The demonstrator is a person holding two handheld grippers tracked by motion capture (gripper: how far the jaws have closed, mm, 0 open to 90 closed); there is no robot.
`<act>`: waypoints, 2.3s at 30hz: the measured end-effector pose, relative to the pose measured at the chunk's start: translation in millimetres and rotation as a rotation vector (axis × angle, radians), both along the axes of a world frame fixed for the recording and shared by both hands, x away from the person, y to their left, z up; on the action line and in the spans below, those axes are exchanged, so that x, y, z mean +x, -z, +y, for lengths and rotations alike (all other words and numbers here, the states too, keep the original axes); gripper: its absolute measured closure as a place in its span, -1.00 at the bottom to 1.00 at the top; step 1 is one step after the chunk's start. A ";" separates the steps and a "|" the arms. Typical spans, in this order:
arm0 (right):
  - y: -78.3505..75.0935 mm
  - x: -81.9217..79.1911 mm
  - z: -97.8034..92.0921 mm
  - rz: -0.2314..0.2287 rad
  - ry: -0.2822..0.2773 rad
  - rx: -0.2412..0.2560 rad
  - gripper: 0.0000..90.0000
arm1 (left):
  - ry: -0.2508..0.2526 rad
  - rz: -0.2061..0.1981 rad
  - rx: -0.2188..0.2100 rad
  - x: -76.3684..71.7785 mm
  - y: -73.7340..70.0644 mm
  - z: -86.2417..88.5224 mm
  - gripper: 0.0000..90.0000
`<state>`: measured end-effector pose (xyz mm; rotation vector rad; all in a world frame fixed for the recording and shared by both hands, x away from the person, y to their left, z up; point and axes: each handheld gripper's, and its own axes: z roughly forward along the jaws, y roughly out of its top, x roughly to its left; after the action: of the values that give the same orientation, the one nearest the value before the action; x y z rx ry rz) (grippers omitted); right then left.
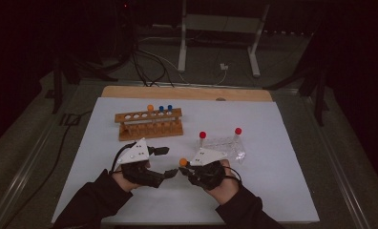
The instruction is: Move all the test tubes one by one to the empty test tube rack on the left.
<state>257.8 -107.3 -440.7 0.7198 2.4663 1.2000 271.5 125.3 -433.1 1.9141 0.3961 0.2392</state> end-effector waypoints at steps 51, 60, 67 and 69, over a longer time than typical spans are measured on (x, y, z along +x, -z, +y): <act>-16.2 -5.0 -17.3 -0.069 0.001 0.155 -0.47 | -0.118 -0.086 0.008 29.5 -19.5 24.0 0.60; -15.9 -5.3 -17.1 -0.065 -0.012 0.179 -0.89 | -0.215 -0.116 0.013 47.3 -36.3 49.4 0.60; -16.9 -4.3 -21.3 -0.060 -0.037 0.205 -1.00 | -0.279 -0.126 0.019 63.6 -44.2 60.9 0.60; -17.4 -4.7 -22.2 -0.061 -0.046 0.214 -1.00 | -0.298 -0.132 0.021 68.5 -46.4 63.6 0.60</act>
<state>253.1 -129.5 -423.3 0.6724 2.3406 1.4967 340.0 189.0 -386.7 1.8432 0.5909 0.5647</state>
